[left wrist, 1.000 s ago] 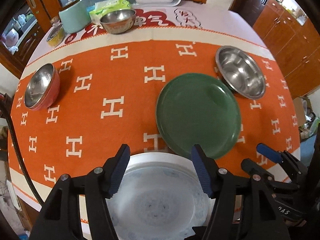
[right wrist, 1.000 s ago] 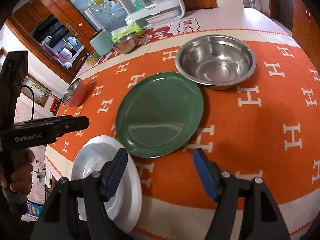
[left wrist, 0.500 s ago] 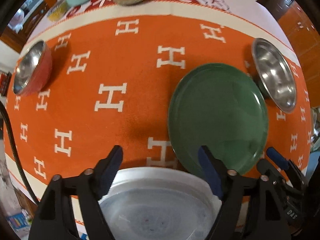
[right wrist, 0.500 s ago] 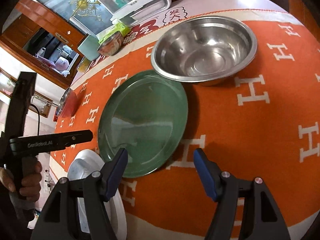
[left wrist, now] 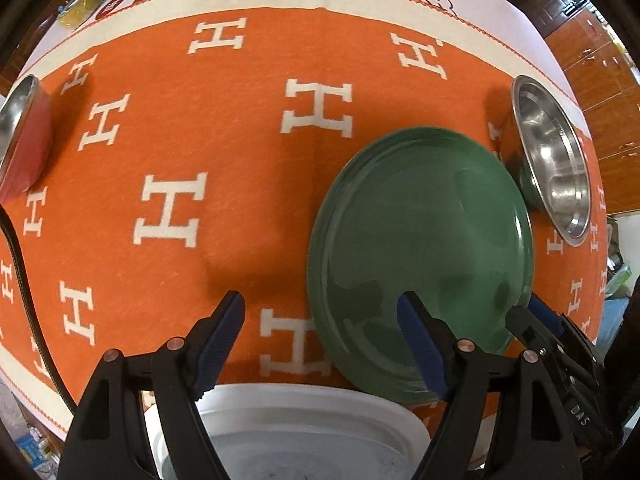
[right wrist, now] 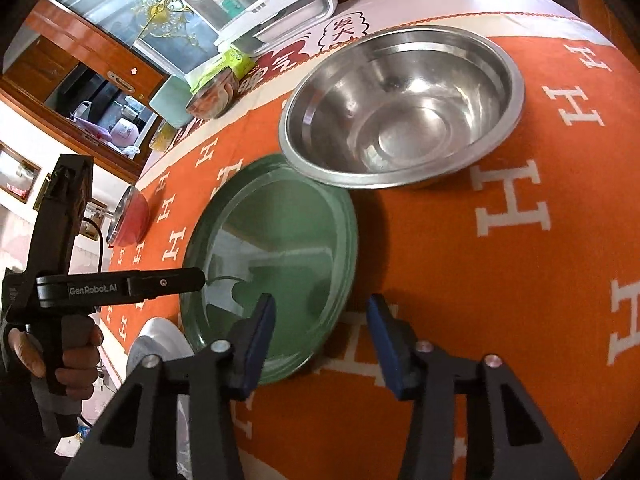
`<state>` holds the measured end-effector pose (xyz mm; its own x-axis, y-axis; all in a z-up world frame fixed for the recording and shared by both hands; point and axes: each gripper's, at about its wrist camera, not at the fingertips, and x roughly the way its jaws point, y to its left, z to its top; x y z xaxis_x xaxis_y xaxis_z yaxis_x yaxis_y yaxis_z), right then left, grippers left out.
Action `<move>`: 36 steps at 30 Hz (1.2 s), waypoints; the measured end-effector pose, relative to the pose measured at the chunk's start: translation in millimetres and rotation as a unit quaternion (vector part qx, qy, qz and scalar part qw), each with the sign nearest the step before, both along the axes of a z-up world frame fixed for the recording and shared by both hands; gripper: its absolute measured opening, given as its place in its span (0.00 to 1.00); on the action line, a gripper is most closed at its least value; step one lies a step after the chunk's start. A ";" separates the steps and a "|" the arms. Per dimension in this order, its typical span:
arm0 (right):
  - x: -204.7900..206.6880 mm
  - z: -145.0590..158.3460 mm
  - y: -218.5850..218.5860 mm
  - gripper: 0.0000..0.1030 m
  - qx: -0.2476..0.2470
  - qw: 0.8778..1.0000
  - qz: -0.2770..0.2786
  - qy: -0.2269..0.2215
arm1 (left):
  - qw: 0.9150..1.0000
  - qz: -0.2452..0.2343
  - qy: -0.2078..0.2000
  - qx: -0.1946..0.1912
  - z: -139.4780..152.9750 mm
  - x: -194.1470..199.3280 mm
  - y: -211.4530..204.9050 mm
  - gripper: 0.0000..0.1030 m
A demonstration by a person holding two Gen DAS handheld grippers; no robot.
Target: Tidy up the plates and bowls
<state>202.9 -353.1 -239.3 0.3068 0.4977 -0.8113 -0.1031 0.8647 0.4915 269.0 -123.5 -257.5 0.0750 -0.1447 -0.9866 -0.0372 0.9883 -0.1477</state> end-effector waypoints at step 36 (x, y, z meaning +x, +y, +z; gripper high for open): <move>8.9 1.9 5.5 0.12 -0.053 0.998 0.024 -0.024 | 0.999 0.001 0.017 -0.029 -10.9 6.3 4.1 0.25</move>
<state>211.8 -347.6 -237.5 0.3248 0.4253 -0.8448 -0.1668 0.9050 0.3915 275.3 -119.4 -268.4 0.0413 -0.2012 -0.9787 -0.0456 0.9781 -0.2030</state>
